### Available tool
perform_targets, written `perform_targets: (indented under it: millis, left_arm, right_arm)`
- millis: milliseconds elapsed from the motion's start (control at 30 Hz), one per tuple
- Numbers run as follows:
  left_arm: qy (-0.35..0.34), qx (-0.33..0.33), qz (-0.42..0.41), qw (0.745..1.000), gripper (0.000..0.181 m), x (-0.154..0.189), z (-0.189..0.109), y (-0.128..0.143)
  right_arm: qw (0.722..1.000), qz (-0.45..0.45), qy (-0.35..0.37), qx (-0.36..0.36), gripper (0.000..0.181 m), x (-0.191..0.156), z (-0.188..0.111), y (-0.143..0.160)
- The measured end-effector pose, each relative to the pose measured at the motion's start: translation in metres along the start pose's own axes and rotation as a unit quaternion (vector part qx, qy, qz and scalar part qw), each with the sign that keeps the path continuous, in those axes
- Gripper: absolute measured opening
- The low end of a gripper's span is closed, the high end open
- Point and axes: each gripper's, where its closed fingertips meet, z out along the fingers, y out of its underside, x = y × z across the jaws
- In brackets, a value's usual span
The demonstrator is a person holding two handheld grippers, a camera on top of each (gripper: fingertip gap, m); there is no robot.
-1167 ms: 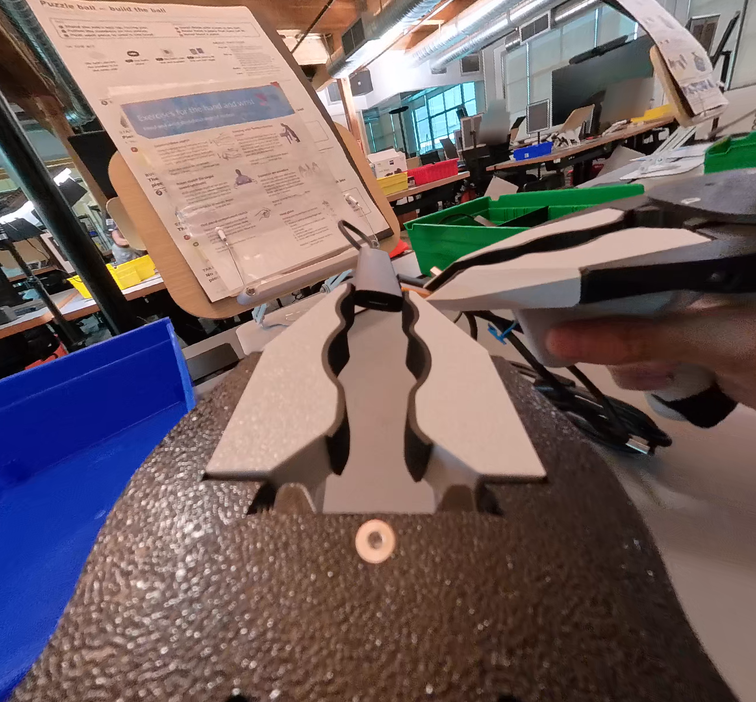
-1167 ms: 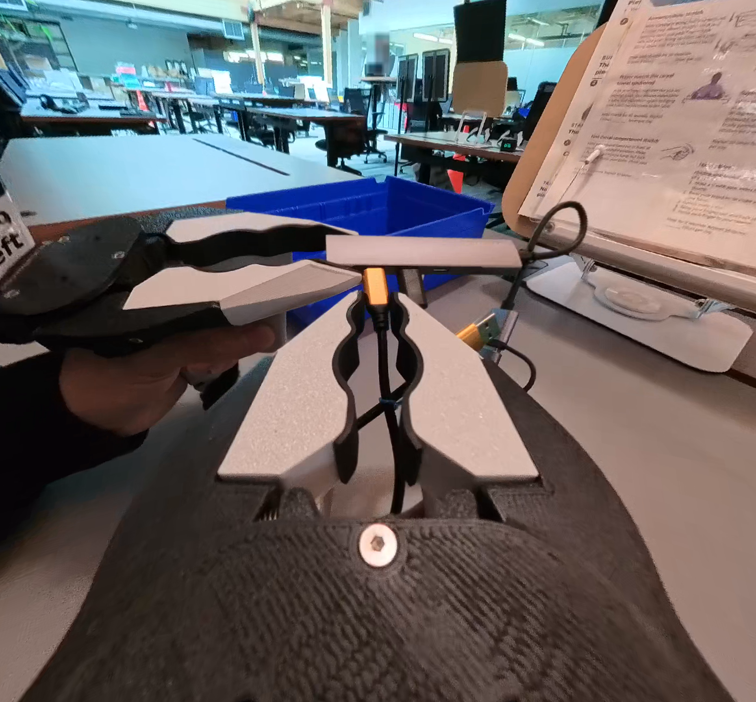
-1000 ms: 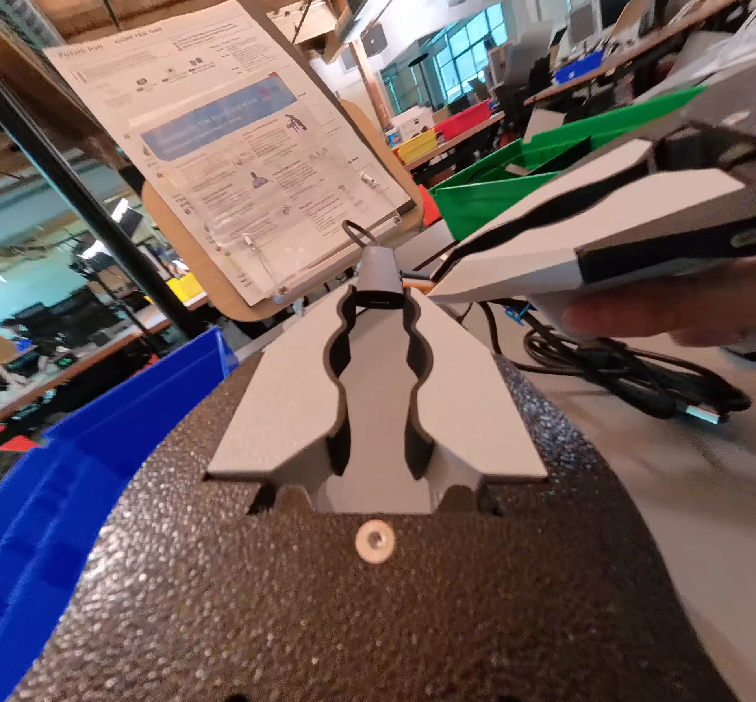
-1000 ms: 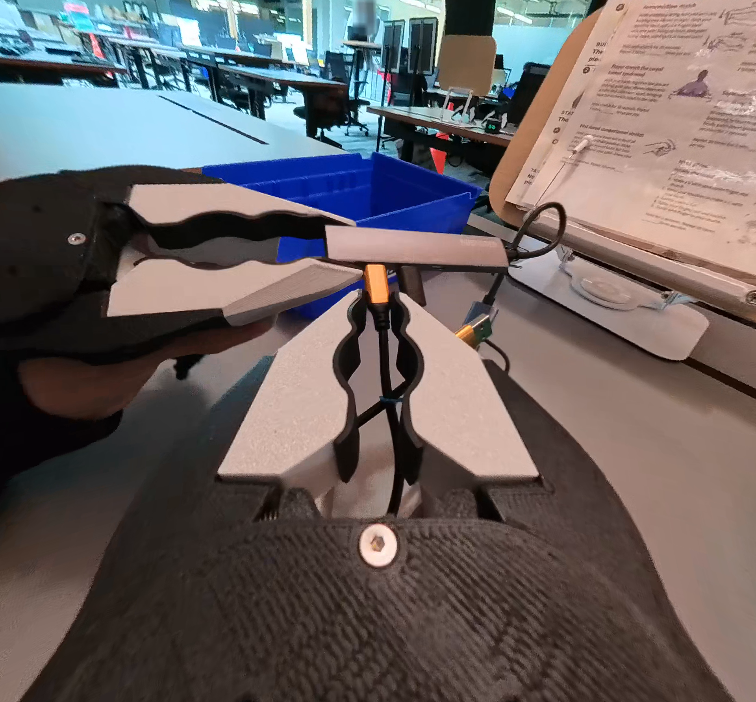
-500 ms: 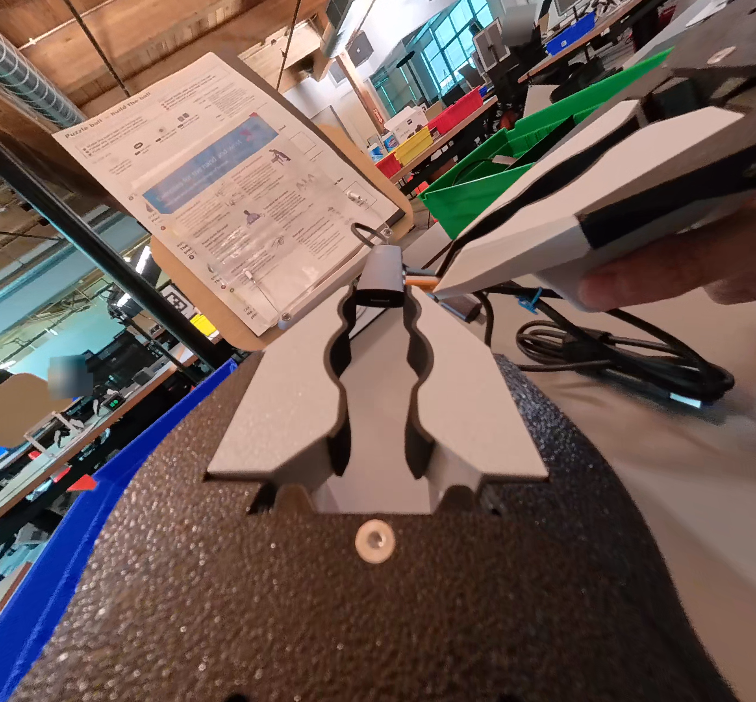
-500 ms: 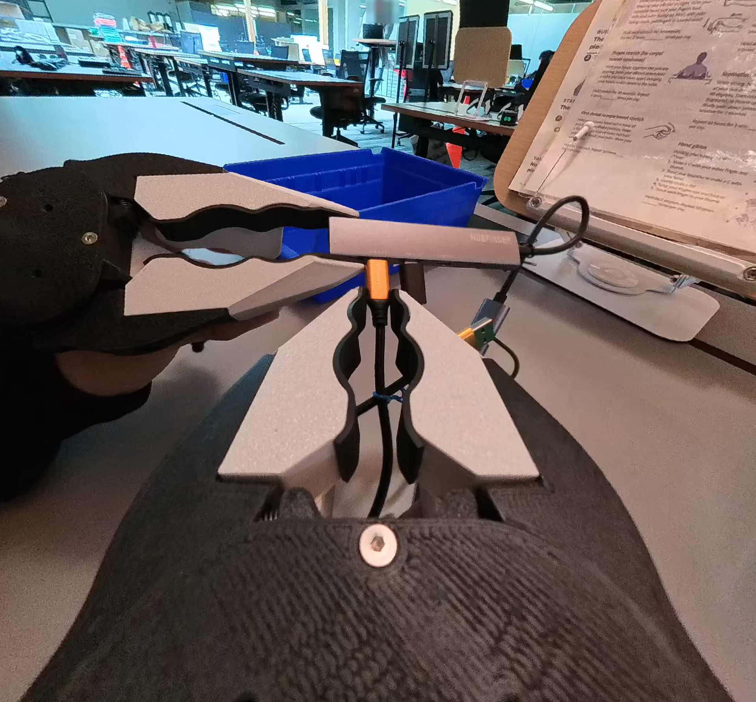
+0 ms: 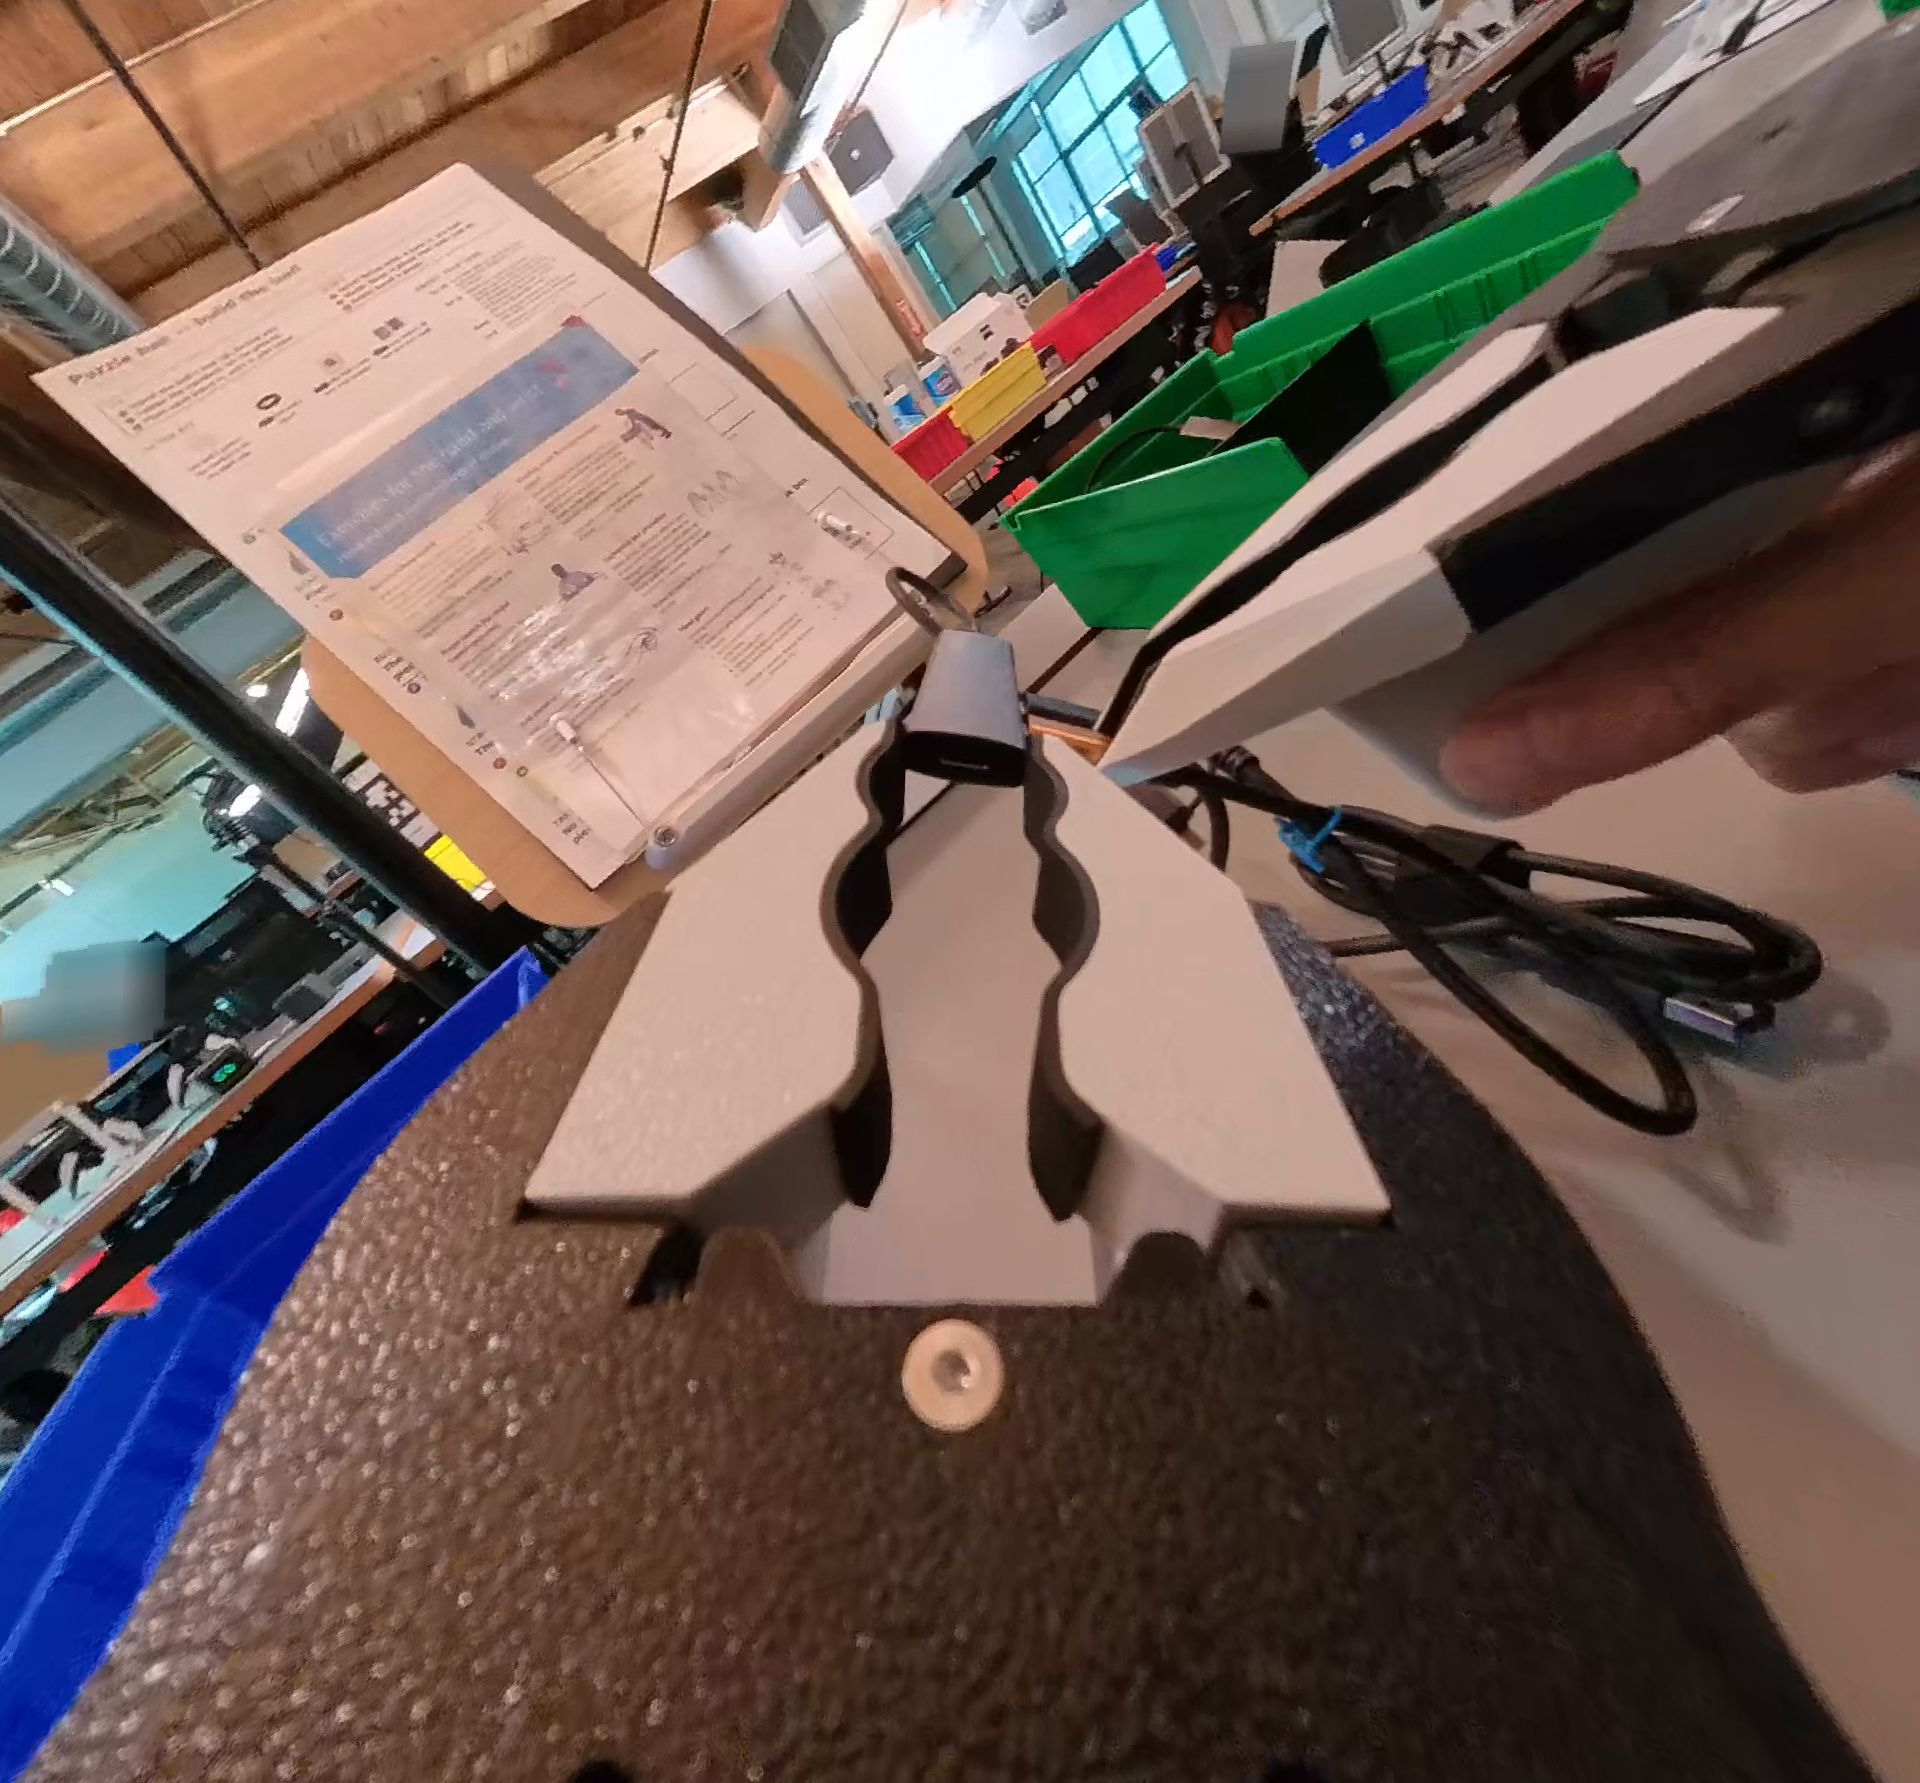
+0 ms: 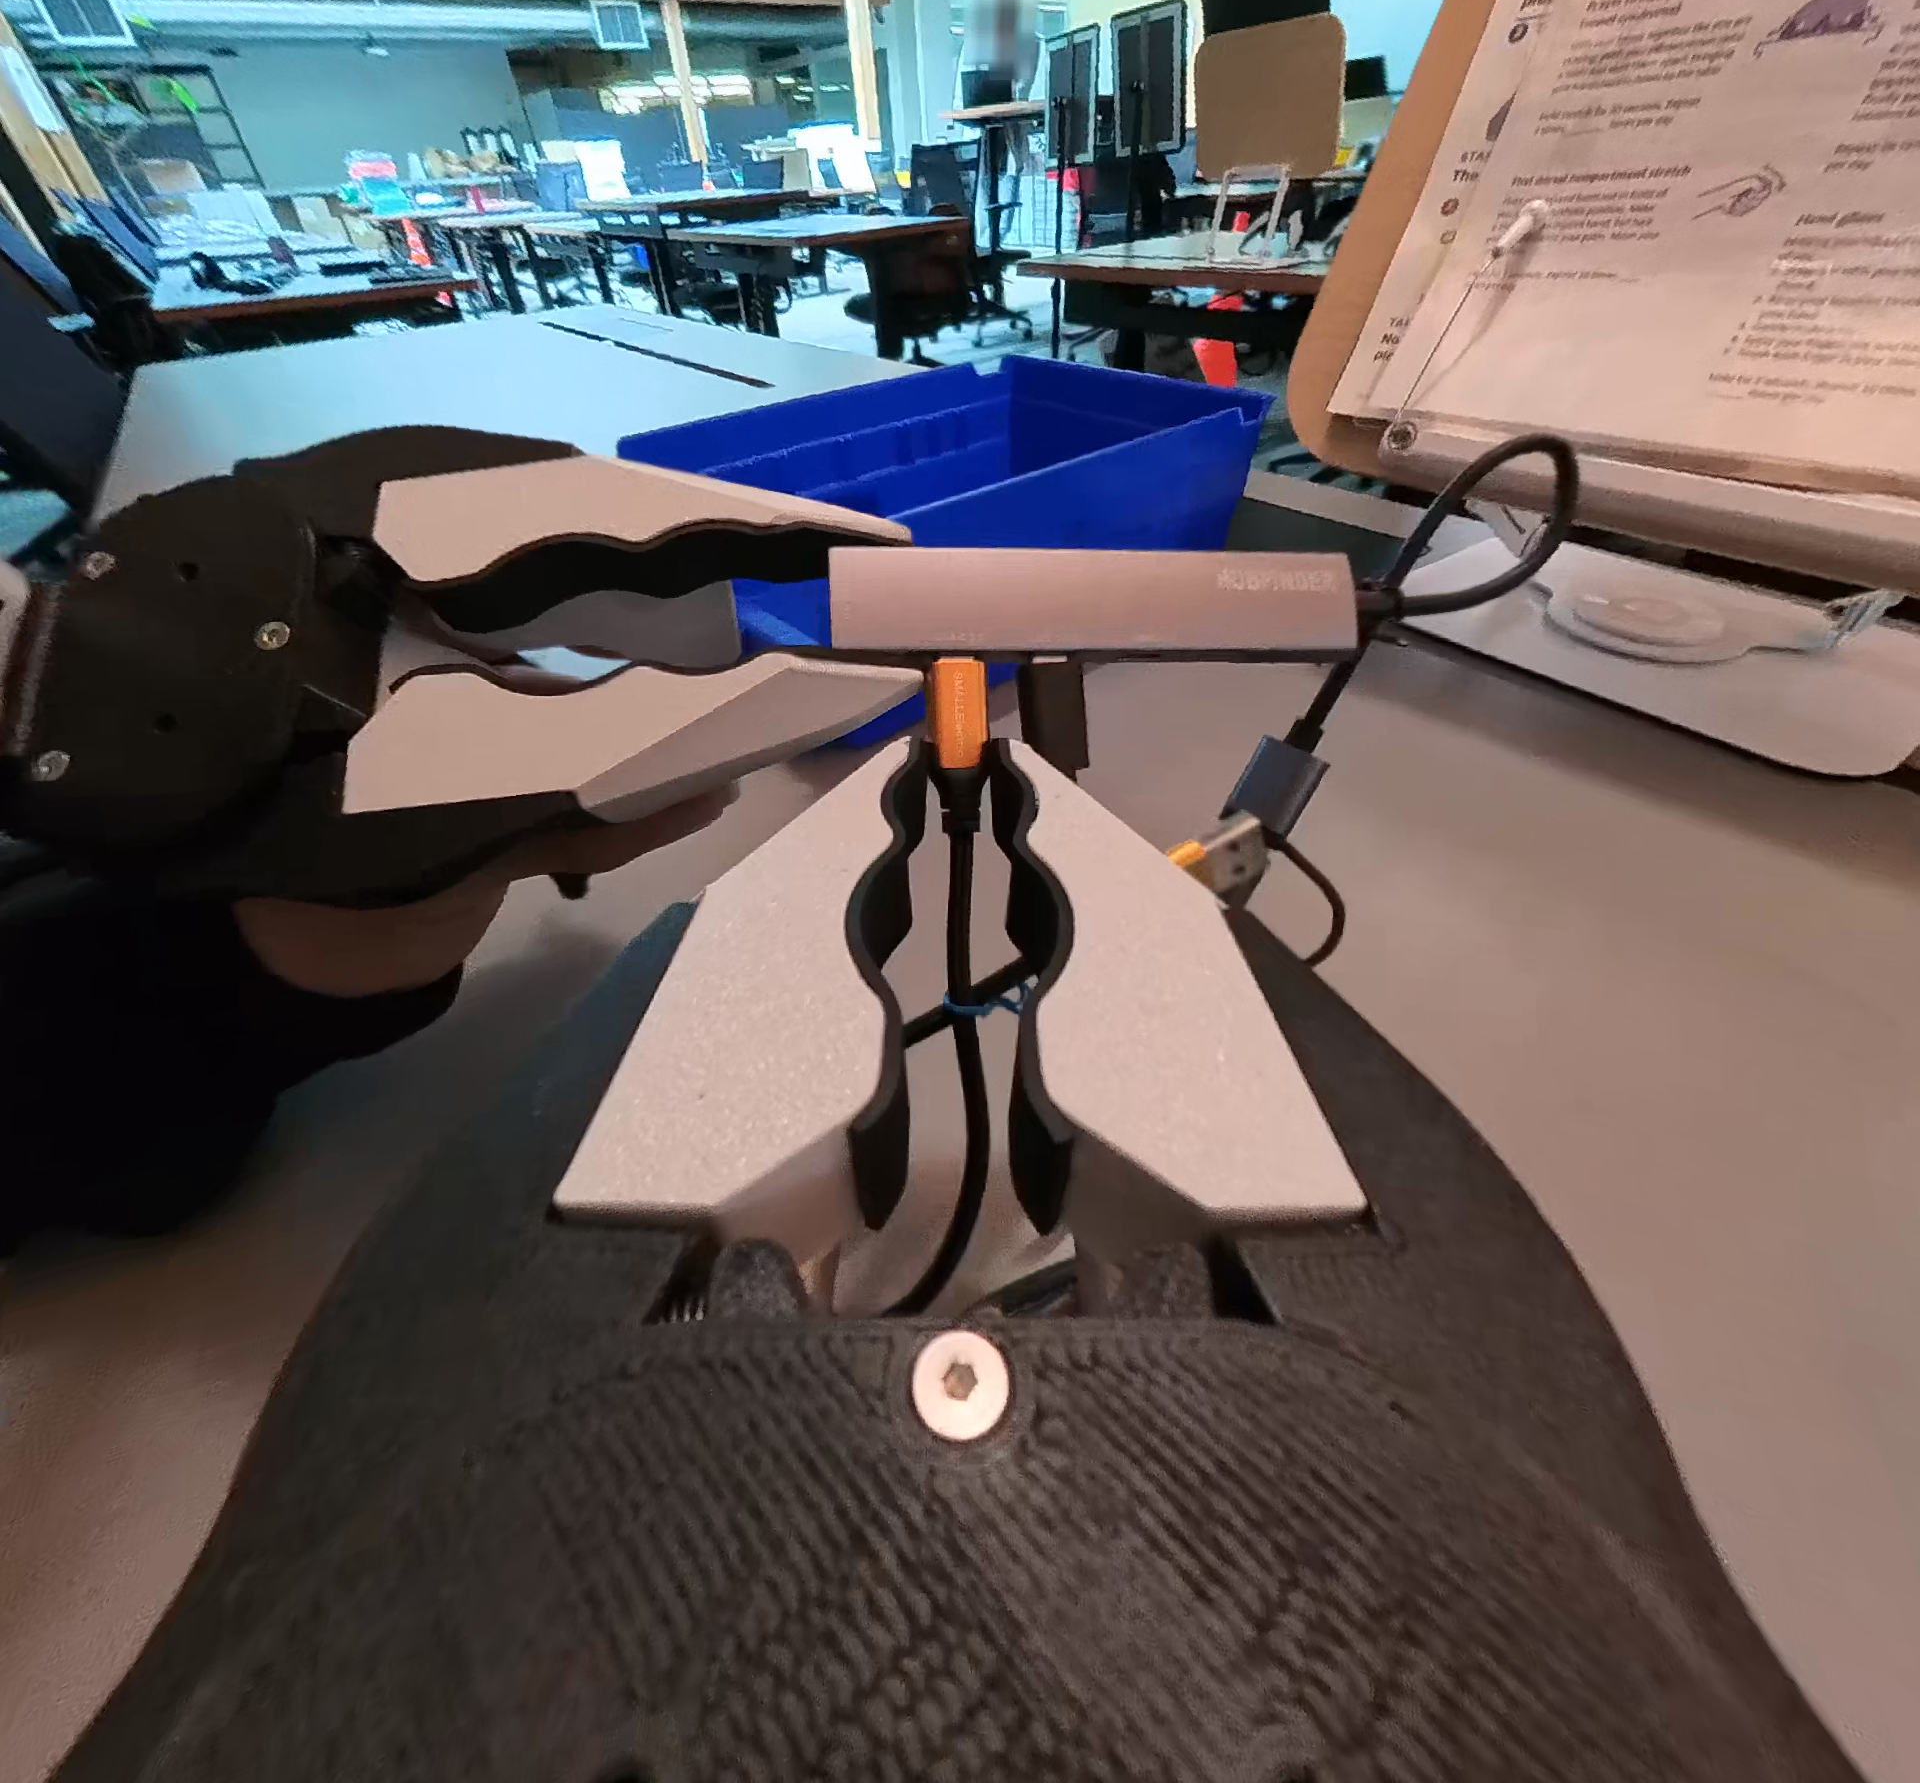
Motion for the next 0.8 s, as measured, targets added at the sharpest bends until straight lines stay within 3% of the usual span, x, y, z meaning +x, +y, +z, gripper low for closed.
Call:
perform_targets:
  millis: [233, 800]
  left_arm:
    - [0.006, 0.003, -0.019, 1.000, 0.021, 0.001, 0.000, 0.000]
    - [0.011, -0.012, 0.026, 1.000, 0.021, 0.003, 0.000, -0.002]
  right_arm:
    - [1.000, 0.001, 0.007, 0.012, 0.011, 0.000, 0.001, -0.001]
    - [0.994, -0.088, 0.039, -0.058, 0.011, 0.000, -0.010, -0.002]
